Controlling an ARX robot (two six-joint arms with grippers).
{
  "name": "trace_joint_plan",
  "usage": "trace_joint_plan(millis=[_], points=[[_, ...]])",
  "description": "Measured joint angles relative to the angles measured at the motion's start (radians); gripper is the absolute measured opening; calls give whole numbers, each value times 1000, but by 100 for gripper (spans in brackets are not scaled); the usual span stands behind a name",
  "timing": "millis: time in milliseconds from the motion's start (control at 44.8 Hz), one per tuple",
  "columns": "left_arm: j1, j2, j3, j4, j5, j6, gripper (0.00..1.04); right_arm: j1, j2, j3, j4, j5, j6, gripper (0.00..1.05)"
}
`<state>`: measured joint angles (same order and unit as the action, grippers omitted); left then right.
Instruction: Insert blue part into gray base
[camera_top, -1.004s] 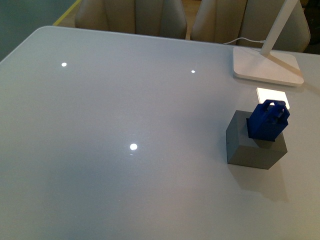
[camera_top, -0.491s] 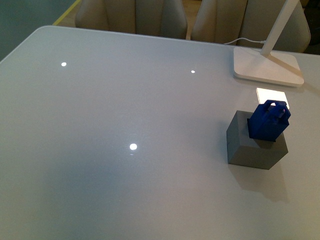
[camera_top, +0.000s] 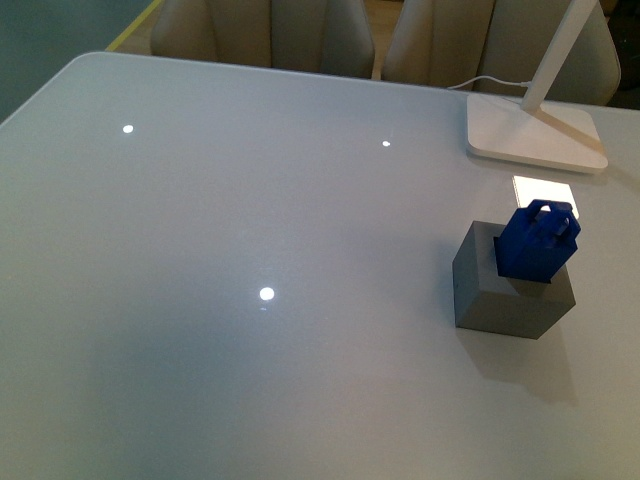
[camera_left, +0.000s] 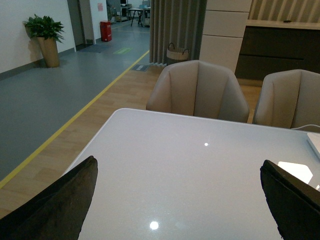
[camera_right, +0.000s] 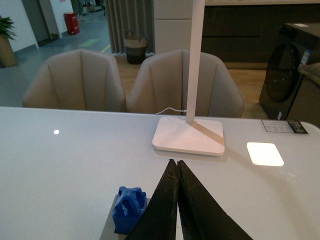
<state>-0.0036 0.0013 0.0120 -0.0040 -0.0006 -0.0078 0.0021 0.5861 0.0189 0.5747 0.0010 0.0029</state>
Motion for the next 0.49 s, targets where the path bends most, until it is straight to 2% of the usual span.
trace_joint_plan(millis=[491], points=[[0,0,0,0,0,0,97,0,-254,-1,-242,0,0,2]])
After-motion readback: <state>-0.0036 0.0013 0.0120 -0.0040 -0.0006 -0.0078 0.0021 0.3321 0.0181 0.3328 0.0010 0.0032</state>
